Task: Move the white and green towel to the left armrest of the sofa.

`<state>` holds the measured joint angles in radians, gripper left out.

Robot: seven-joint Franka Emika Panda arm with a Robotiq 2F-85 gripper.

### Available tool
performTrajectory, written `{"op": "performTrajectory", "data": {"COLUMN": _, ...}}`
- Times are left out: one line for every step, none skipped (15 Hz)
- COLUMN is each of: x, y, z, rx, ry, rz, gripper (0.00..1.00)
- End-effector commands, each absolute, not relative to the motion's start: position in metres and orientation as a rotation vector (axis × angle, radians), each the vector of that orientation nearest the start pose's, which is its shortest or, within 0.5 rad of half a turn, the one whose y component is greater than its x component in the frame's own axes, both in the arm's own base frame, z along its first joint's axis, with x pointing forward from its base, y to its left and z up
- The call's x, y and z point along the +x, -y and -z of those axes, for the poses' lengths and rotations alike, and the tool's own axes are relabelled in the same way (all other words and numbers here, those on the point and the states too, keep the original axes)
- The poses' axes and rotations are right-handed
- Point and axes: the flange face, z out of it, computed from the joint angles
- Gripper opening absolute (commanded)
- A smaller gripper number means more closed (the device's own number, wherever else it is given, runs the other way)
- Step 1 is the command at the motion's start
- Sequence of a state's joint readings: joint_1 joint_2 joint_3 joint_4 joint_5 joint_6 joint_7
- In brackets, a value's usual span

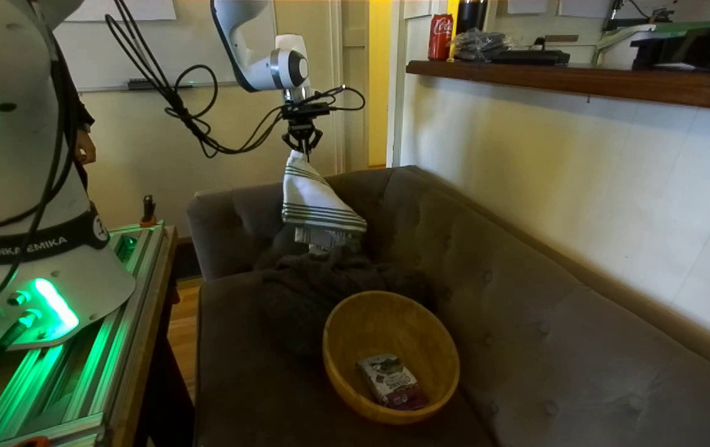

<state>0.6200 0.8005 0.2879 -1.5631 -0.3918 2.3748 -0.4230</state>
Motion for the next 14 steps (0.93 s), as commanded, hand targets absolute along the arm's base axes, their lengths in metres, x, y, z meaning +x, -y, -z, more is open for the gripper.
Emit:
{"op": "performTrajectory", "data": {"x": 0.450, "y": -0.588, "z": -0.208, "rx": -2.117, "ry": 2.429, "rz": 0.160, "gripper": 0.02}}
{"op": "performTrajectory", "data": {"x": 0.446, "y": -0.598, "z": -0.213, "rx": -2.060, "ry": 2.488, "rz": 0.165, "gripper": 0.02}}
{"op": "performTrajectory", "data": {"x": 0.441, "y": -0.608, "z": -0.217, "rx": -2.006, "ry": 2.551, "rz": 0.168, "gripper": 0.02}}
{"op": "performTrajectory", "data": {"x": 0.439, "y": -0.617, "z": -0.220, "rx": -1.947, "ry": 2.611, "rz": 0.173, "gripper": 0.02}}
{"op": "performTrajectory", "data": {"x": 0.437, "y": -0.623, "z": -0.222, "rx": -1.883, "ry": 2.667, "rz": 0.180, "gripper": 0.02}}
{"op": "performTrajectory", "data": {"x": 0.437, "y": -0.628, "z": -0.222, "rx": -1.820, "ry": 2.724, "rz": 0.178, "gripper": 0.02}}
{"op": "performTrajectory", "data": {"x": 0.444, "y": -0.623, "z": -0.215, "rx": -1.818, "ry": 2.743, "rz": 0.120, "gripper": 0.02}}
{"op": "performTrajectory", "data": {"x": 0.434, "y": -0.613, "z": -0.218, "rx": -1.888, "ry": 2.664, "rz": 0.128, "gripper": 0.07}}
{"op": "performTrajectory", "data": {"x": 0.437, "y": -0.615, "z": -0.216, "rx": -1.866, "ry": 2.689, "rz": 0.112, "gripper": 0.07}}
{"op": "performTrajectory", "data": {"x": 0.439, "y": -0.615, "z": -0.215, "rx": -1.853, "ry": 2.699, "rz": 0.107, "gripper": 0.07}}
{"op": "performTrajectory", "data": {"x": 0.442, "y": -0.616, "z": -0.213, "rx": -1.846, "ry": 2.704, "rz": 0.110, "gripper": 0.07}}
{"op": "performTrajectory", "data": {"x": 0.443, "y": -0.616, "z": -0.212, "rx": -1.844, "ry": 2.705, "rz": 0.111, "gripper": 0.07}}
{"op": "performTrajectory", "data": {"x": 0.444, "y": -0.616, "z": -0.212, "rx": -1.842, "ry": 2.706, "rz": 0.111, "gripper": 0.02}}
{"op": "performTrajectory", "data": {"x": 0.453, "y": -0.617, "z": -0.207, "rx": -1.833, "ry": 2.733, "rz": 0.108, "gripper": 0.02}}
